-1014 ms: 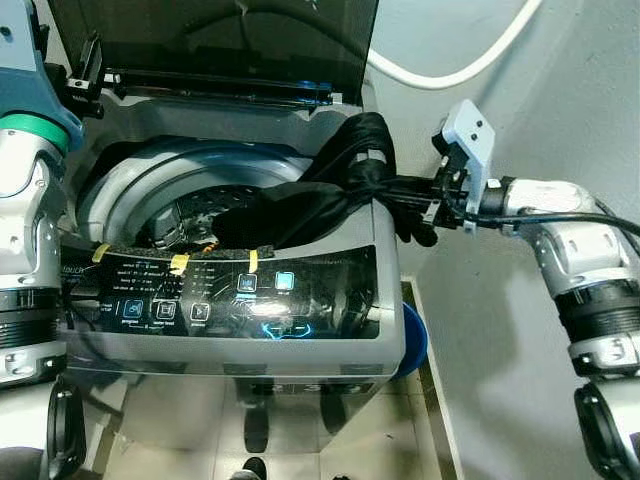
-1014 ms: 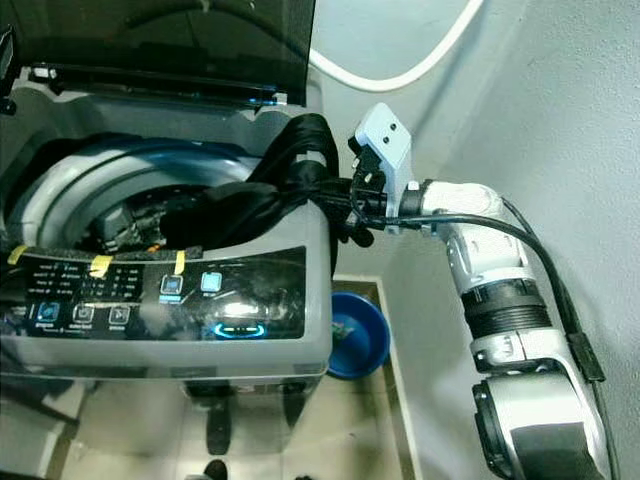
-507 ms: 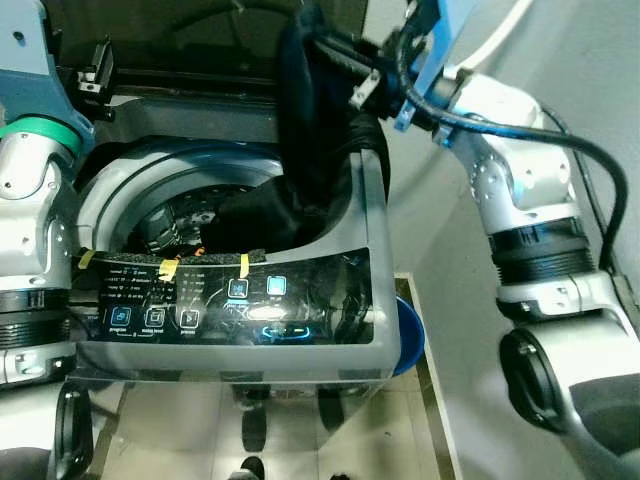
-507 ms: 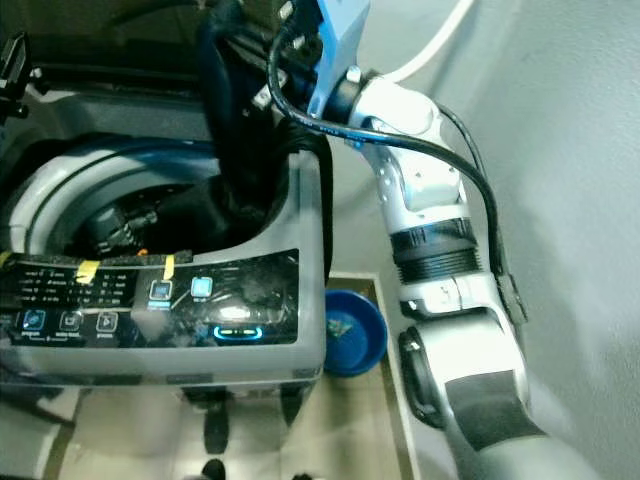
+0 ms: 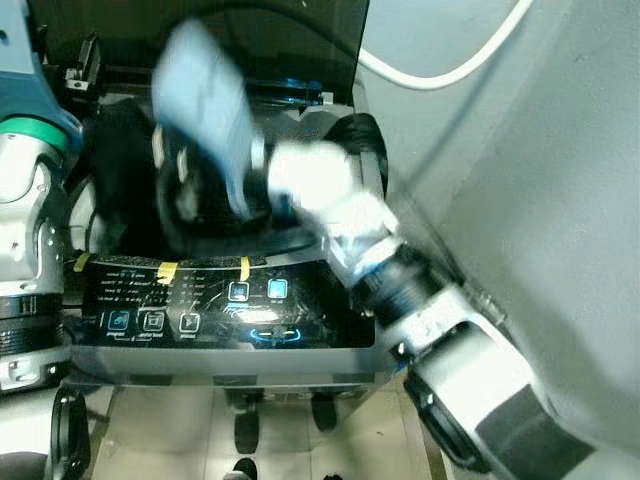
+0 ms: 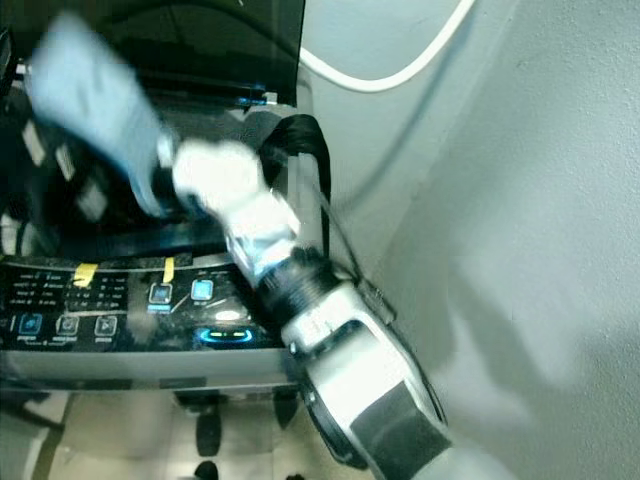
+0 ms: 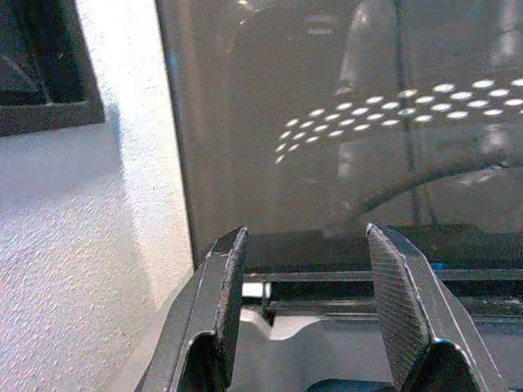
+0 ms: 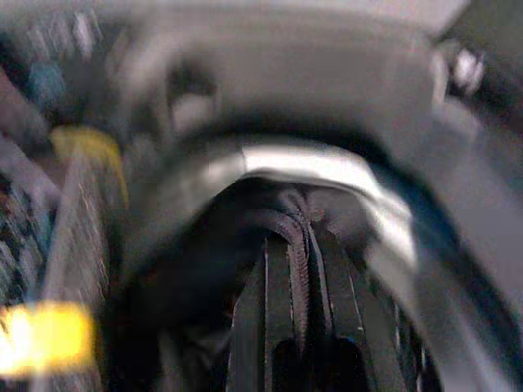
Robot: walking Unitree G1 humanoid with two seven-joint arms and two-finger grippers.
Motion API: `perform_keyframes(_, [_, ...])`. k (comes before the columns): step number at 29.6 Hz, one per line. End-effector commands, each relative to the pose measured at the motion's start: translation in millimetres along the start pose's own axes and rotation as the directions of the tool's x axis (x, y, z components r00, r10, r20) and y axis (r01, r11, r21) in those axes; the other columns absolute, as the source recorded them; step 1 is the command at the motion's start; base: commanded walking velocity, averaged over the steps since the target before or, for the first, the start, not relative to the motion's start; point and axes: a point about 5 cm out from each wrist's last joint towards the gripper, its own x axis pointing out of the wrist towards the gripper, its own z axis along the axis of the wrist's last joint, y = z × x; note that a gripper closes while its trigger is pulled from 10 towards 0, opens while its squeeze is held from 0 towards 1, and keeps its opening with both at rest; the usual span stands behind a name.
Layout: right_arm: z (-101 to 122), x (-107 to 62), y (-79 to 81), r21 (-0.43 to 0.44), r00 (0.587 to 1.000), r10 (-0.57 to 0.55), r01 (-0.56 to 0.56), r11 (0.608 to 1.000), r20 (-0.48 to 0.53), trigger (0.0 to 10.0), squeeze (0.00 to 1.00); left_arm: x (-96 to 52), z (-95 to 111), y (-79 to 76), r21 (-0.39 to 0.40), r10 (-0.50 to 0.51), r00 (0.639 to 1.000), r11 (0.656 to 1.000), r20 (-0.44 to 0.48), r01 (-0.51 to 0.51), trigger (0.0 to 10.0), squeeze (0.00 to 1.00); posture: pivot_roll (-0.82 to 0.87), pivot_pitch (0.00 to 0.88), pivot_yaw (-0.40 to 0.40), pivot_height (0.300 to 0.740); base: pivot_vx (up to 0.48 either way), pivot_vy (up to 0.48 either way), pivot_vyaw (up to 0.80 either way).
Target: Clothes washing
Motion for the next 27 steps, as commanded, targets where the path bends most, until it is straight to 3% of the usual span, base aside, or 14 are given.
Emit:
perform_keyframes(1, [9.6,0.2,-3.9,-0.066,0.999,-0.025,0.026,0.997,0.025,10.0,0.12,-2.2,0.9,0.4,0.010,-0.005,1.000,1.000,0.001,0.005,10.0,0.00,0.05,0.184,-0.025,0.740,0.000,0.000,0.00])
perform_keyframes(3, [9.6,0.2,-3.9,-0.066,0.999,-0.025,0.026,0.997,0.025,10.0,0.12,-2.2,0.9,0.4,0.010,-0.005,1.000,1.000,0.001,0.005,10.0,0.00,0.05,0.184,-0.025,0.740,0.000,0.000,0.00])
perform_keyframes(4, [6.4,-2.9,-12.3,-0.040,0.999,-0.052,0.053,0.998,0.013,10.0,1.00,-1.4,0.6,-1.1,0.009,-0.009,1.000,1.000,-0.001,0.009,10.0,0.00,0.05,0.188,-0.019,0.740,0.000,0.000,0.00])
perform_keyframes(6, [11.6,-16.7,-36.6,0.036,0.995,-0.098,0.097,0.995,0.029,10.0,1.00,0.8,-0.2,-4.8,0.002,-0.022,1.000,1.000,-0.003,0.022,10.0,0.00,0.04,0.194,-0.008,0.740,0.000,0.000,0.00])
perform_keyframes(7, [11.6,-16.7,-36.6,0.036,0.995,-0.098,0.097,0.995,0.029,10.0,1.00,0.8,-0.2,-4.8,0.002,-0.022,1.000,1.000,-0.003,0.022,10.0,0.00,0.04,0.194,-0.008,0.740,0.000,0.000,0.00])
perform_keyframes(9, [18.4,-34.4,-54.2,0.090,0.993,-0.102,0.096,0.991,0.064,10.0,1.00,1.7,-1.0,-7.1,0.002,-0.042,0.999,0.999,-0.008,0.042,10.0,0.00,0.04,0.196,0.002,0.740,0.000,0.000,0.00])
perform_keyframes(15, [17.0,-57.9,-61.4,0.110,0.995,-0.051,0.042,0.993,0.082,10.0,1.00,0.9,-0.1,-9.2,0.016,-0.105,0.994,0.994,-0.025,0.106,10.0,0.00,0.05,0.197,0.008,0.740,0.000,0.000,0.00])
perform_keyframes(16, [8.5,-80.8,-58.9,0.170,0.996,-0.010,-0.006,0.985,0.092,10.0,1.00,-2.5,2.2,-12.9,0.002,-0.248,0.967,0.969,-0.060,0.249,10.0,0.00,0.06,0.198,0.004,0.740,0.000,0.000,0.00])
perform_keyframes(21, [3.3,-97.1,-55.7,0.245,0.994,-0.002,-0.026,0.969,0.111,10.0,1.00,-6.9,4.5,-17.5,-0.020,-0.363,0.928,0.932,-0.084,0.363,10.0,0.00,0.06,0.198,0.000,0.740,0.000,0.000,0.00])
perform_keyframes(24, [0.9,-118.1,-55.3,0.335,0.990,-0.035,-0.014,0.942,0.140,10.0,1.00,-15.5,7.1,-29.7,-0.067,-0.488,0.868,0.873,-0.096,0.483,10.0,0.00,0.08,0.197,-0.006,0.740,0.000,0.000,0.00])
perform_keyframes(25, [0.9,-118.1,-55.3,0.335,0.990,-0.035,-0.014,0.942,0.140,10.0,1.00,-15.5,7.1,-29.7,-0.067,-0.488,0.868,0.873,-0.096,0.483,10.0,0.00,0.08,0.197,-0.006,0.740,0.000,0.000,0.00])
perform_keyframes(26, [2.1,-126.5,-53.5,0.337,0.987,-0.039,-0.015,0.941,0.153,10.0,0.00,-19.1,7.2,-34.6,-0.074,-0.519,0.849,0.855,-0.104,0.514,10.0,0.00,0.08,0.197,-0.009,0.740,0.000,0.000,0.00])
perform_keyframes(27, [2.1,-126.5,-53.5,0.337,0.987,-0.039,-0.015,0.941,0.153,10.0,0.00,-19.1,7.2,-34.6,-0.074,-0.519,0.849,0.855,-0.104,0.514,10.0,0.00,0.08,0.197,-0.009,0.740,0.000,0.000,0.00])
